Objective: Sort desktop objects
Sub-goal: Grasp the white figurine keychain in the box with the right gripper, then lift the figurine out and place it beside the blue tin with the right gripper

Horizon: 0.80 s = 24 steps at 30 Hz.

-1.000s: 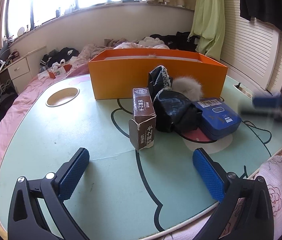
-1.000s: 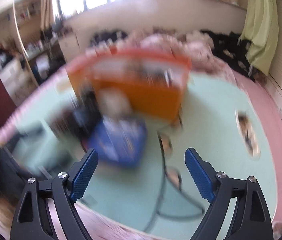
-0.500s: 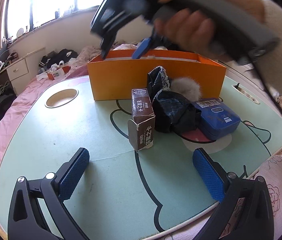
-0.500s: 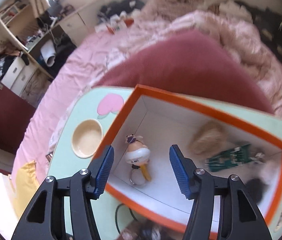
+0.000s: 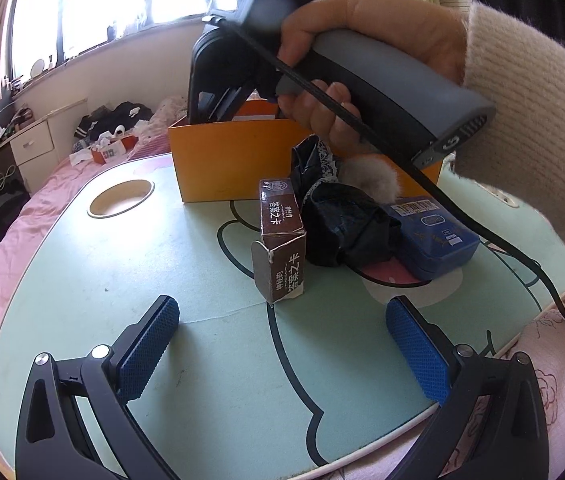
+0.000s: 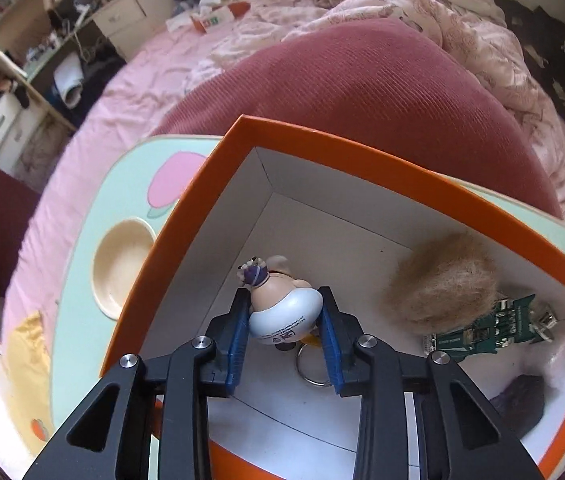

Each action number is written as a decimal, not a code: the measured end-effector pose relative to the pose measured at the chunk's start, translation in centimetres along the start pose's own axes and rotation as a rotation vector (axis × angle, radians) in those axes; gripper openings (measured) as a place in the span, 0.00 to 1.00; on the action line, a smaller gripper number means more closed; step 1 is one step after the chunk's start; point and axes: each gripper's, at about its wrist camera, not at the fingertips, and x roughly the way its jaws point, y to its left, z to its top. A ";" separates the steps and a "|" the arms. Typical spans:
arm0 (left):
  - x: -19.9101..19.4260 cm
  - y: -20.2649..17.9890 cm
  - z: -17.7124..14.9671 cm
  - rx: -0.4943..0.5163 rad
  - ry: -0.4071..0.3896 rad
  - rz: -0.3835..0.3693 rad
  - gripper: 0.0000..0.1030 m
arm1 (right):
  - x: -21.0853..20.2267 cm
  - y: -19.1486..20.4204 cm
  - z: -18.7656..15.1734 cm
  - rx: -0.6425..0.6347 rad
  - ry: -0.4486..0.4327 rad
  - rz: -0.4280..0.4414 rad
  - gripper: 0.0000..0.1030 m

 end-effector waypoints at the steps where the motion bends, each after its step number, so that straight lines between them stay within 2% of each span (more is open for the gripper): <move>1: 0.0 0.0 0.0 0.000 0.000 0.000 1.00 | -0.2 -0.4 -0.1 0.015 -0.008 0.021 0.30; 5: 0.0 0.1 0.0 0.000 -0.001 -0.001 1.00 | -3.2 -1.6 -0.6 0.052 -0.097 0.103 0.30; 8: 0.0 0.1 0.0 0.000 -0.001 0.000 1.00 | -7.4 -1.3 -1.6 0.012 -0.190 0.139 0.30; 12: 0.0 0.1 0.0 0.001 -0.001 -0.001 1.00 | -13.4 -0.6 -6.1 -0.079 -0.301 0.185 0.30; 15: 0.0 0.1 0.0 0.001 -0.001 -0.001 1.00 | -15.9 -1.3 -10.3 -0.109 -0.336 0.222 0.30; 20: 0.0 0.1 0.0 0.001 -0.001 -0.001 1.00 | -14.2 -2.5 -14.4 -0.092 -0.286 0.259 0.31; 24: 0.0 0.1 0.0 0.001 0.000 -0.003 1.00 | -11.3 -2.3 -15.2 -0.103 -0.260 0.201 0.31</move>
